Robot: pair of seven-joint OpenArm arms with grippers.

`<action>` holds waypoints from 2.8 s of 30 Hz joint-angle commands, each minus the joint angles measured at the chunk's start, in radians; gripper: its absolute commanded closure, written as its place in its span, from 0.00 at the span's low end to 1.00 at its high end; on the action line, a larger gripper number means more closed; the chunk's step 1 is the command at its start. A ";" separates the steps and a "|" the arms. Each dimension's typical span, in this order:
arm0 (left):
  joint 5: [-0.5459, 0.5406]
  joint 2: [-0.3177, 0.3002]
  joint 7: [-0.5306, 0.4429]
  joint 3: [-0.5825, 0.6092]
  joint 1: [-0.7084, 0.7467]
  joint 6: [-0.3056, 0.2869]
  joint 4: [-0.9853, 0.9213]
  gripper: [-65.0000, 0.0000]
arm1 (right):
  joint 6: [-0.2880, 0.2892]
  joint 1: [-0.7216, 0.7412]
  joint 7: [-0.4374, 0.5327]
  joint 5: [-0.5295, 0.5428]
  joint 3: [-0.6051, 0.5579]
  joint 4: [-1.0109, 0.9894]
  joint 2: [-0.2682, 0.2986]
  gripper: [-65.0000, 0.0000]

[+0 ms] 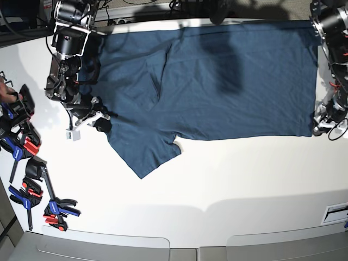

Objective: Fold the T-shirt properly

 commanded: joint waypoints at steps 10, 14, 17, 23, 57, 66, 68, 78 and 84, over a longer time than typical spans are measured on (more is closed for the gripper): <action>0.000 0.015 0.022 0.001 -0.016 -0.003 0.010 0.59 | -0.008 0.011 -0.018 -0.021 -0.002 0.008 0.011 1.00; 0.000 0.016 0.029 0.001 -0.016 -0.003 0.010 0.59 | -0.008 0.011 -0.019 -0.021 -0.002 0.008 0.011 1.00; 0.000 0.016 0.053 0.001 -0.016 -0.047 0.010 0.59 | -0.008 0.011 -0.018 -0.021 -0.002 0.008 0.011 1.00; 0.000 0.016 0.069 0.001 -0.016 -0.078 0.010 0.59 | -0.008 0.011 -0.018 -0.021 -0.002 0.008 0.011 1.00; -0.321 -0.012 0.253 -0.005 0.075 -0.303 0.144 1.00 | 0.071 0.010 -0.284 0.183 0.000 0.282 0.012 1.00; -0.305 -0.008 0.253 -0.126 0.294 -0.302 0.481 1.00 | 0.073 -0.062 -0.312 0.196 0.000 0.458 0.012 1.00; -0.306 -0.006 0.253 -0.169 0.339 -0.302 0.534 1.00 | 0.073 -0.101 -0.318 0.196 0.000 0.507 0.012 1.00; -0.327 -0.006 0.253 -0.316 0.520 -0.302 0.615 1.00 | 0.073 -0.275 -0.332 0.193 0.117 0.646 0.012 1.00; -0.353 -0.006 0.253 -0.329 0.589 -0.302 0.615 1.00 | 0.073 -0.337 -0.406 0.329 0.282 0.666 0.012 1.00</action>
